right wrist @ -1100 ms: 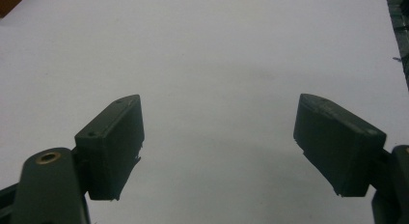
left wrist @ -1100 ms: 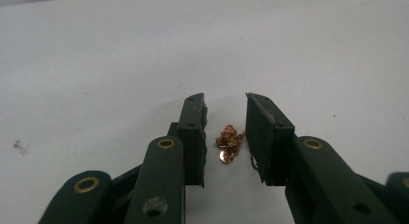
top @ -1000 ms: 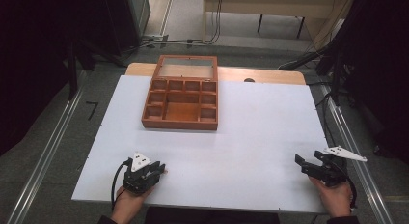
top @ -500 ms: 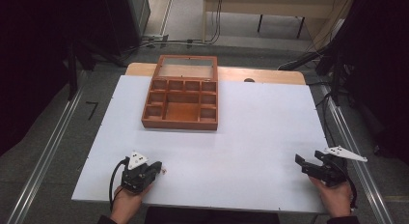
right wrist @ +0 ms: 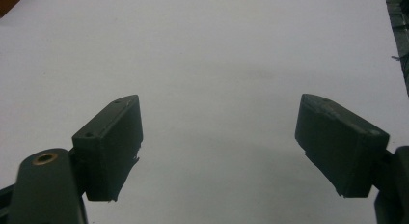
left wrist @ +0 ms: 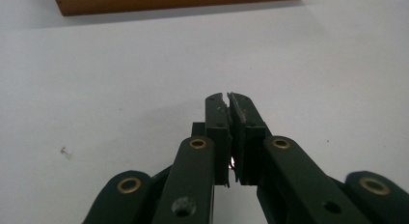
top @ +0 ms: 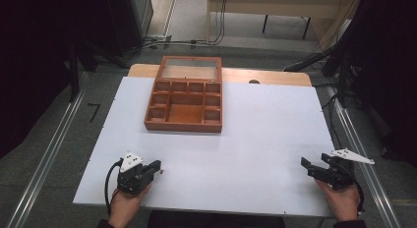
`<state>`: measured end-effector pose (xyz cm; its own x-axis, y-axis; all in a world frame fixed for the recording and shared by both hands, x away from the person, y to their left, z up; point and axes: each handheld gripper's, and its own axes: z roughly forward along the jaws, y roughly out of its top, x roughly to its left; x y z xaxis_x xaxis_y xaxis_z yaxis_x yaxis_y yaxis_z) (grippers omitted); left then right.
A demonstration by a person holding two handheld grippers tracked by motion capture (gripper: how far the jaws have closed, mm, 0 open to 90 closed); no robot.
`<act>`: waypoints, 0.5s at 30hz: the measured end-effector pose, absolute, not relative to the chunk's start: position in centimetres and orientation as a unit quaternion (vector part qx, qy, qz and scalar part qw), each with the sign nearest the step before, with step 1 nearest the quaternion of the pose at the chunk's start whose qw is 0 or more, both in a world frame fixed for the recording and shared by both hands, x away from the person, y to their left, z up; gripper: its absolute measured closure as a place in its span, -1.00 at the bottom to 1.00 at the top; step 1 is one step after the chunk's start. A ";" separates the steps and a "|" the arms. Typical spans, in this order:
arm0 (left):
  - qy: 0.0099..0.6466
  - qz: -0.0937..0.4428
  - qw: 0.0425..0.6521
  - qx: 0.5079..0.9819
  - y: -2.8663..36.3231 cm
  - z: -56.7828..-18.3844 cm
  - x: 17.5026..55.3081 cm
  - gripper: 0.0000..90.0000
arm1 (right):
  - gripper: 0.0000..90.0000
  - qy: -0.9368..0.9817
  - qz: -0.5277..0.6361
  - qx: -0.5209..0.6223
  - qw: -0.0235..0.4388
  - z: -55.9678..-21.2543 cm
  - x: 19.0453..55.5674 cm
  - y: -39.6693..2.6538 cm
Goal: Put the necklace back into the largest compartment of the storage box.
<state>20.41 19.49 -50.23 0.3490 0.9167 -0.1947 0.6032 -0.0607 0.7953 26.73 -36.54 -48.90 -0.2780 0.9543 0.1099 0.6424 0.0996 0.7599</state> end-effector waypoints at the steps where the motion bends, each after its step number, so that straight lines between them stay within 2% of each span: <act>1: 0.540 0.187 0.424 0.703 19.6 -50.1 20.4 0.94 | -0.67 0.710 0.366 0.563 0.212 -48.9 26.7 -36.5; 15: 0.538 0.200 0.435 0.694 19.8 -49.3 20.4 0.94 | -0.67 0.712 0.364 0.563 0.210 -49.0 26.8 -36.6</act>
<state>20.35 19.78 -49.30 0.3413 0.9204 -0.1908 0.5719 -0.0422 0.8192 26.82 -36.58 -48.98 -0.2787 0.9540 0.1102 0.6484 0.1023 0.7544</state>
